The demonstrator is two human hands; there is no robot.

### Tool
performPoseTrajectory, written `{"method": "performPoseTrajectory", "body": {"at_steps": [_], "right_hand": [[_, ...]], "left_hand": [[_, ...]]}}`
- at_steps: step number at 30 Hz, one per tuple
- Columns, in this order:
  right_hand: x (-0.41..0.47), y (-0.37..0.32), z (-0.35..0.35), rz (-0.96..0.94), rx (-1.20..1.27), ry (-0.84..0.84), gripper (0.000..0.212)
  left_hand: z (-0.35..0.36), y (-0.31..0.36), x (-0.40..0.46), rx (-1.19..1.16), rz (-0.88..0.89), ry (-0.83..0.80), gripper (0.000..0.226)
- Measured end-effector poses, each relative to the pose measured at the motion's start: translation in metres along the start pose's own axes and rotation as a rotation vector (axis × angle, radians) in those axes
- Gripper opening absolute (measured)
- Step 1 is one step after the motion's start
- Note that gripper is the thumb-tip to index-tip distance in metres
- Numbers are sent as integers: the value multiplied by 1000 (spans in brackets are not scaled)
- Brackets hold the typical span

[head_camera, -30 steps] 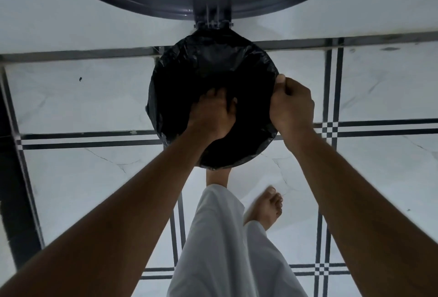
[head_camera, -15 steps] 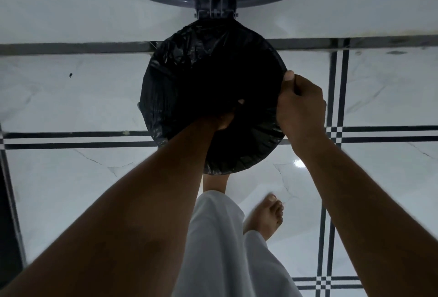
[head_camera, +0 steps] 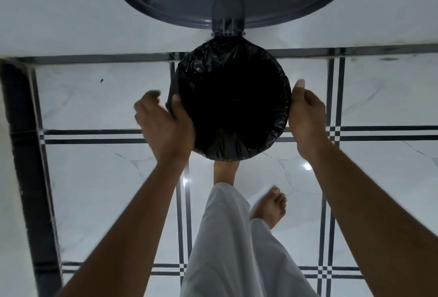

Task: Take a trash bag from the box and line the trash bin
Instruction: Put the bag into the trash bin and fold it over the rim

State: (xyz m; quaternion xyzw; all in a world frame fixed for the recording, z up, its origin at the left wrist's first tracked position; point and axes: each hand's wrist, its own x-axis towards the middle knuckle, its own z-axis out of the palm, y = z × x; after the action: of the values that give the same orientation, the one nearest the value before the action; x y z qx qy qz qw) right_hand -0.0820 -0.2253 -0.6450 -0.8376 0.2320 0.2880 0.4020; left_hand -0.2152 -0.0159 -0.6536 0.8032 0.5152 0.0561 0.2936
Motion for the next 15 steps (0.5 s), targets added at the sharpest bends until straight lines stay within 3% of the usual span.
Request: {"method": "performPoseTrajectory", "body": {"at_steps": [2,5,8,12,15], "right_hand": [[-12,9,2,57,73,-22,61],[-23,23,7,58,161,-63,56],[-23,27,11,103,222,-99,45],[-21,20,12,145,213,-119,43],[-21,16,9,158,197,-153,43]], "left_hand": [[-2,-17,2,-139,-180,-99,50],[-2,-24,-5,-179,-76,-228,45],[2,-27,2,-134,-81,-225,41],[3,-29,33,-433,-336,-275,44],[-7,-32,49,-618,-560,-396,27]]}}
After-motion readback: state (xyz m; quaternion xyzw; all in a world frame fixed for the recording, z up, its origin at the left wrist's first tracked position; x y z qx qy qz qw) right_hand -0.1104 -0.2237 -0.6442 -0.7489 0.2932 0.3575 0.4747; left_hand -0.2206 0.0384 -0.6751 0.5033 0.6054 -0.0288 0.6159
